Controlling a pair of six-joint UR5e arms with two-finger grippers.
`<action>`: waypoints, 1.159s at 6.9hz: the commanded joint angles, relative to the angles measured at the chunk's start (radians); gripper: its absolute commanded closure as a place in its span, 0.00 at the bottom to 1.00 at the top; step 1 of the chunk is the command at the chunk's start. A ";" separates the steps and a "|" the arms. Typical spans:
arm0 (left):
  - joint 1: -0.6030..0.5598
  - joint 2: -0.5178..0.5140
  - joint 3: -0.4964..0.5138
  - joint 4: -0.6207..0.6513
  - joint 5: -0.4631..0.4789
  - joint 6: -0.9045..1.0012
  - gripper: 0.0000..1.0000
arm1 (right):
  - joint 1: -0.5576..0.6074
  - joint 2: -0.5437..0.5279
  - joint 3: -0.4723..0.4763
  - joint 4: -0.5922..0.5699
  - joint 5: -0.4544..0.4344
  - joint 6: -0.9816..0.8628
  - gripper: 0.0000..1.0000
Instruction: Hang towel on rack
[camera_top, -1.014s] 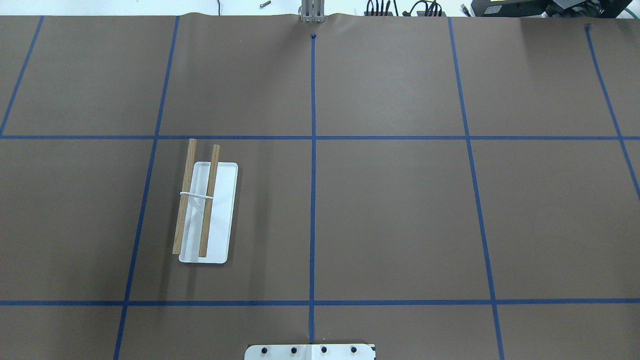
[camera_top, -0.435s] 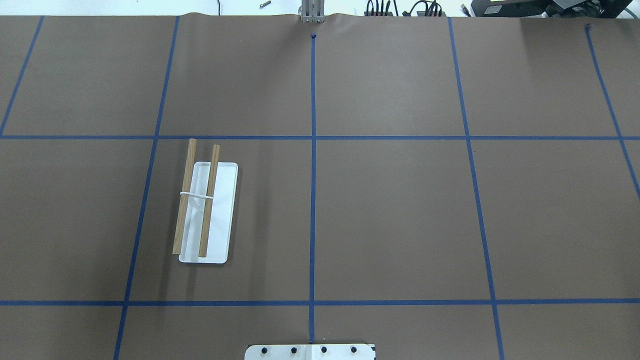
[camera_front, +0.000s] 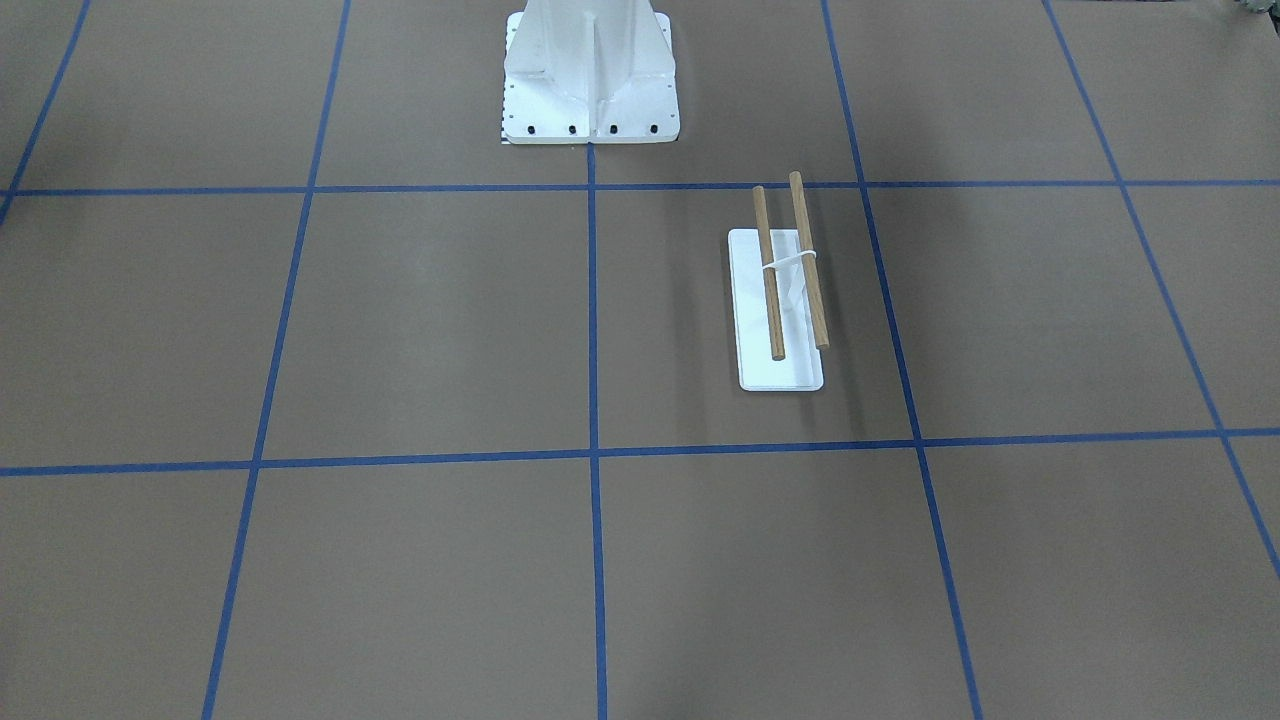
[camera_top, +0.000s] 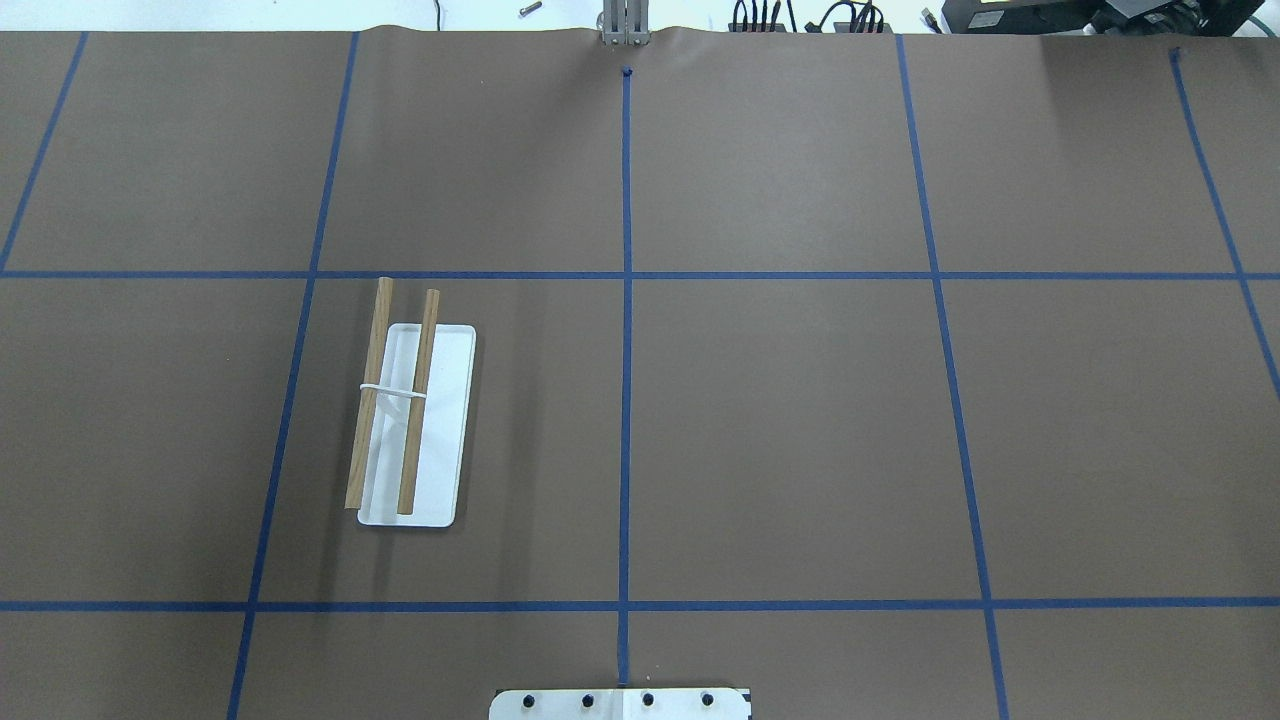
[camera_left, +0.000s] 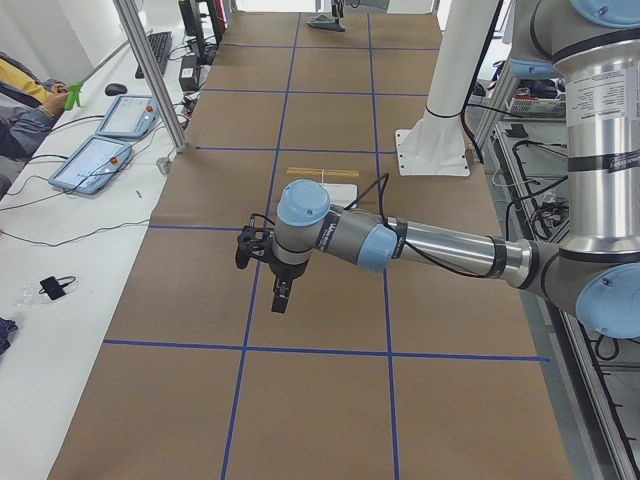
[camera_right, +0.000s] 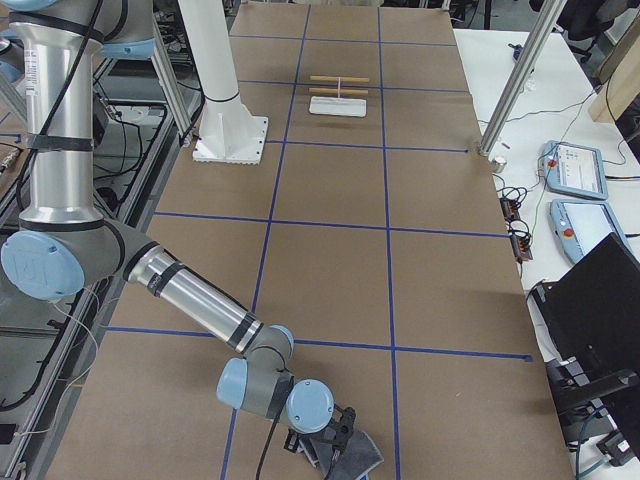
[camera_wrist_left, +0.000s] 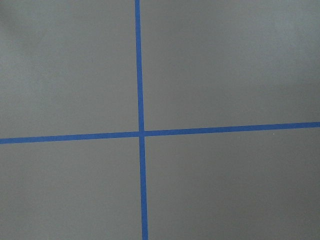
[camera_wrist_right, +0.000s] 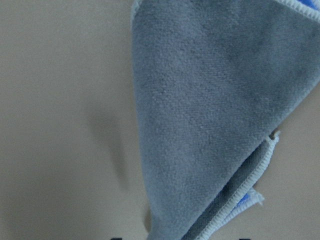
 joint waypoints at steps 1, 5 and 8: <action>0.000 0.000 -0.004 0.000 0.000 0.000 0.02 | -0.001 0.045 -0.065 0.020 0.001 0.000 0.20; -0.005 0.000 -0.010 0.000 0.000 0.000 0.02 | -0.004 0.043 -0.119 0.080 0.028 0.000 0.60; -0.005 0.000 -0.007 0.000 -0.002 0.000 0.02 | -0.005 0.045 -0.120 0.080 0.028 0.000 1.00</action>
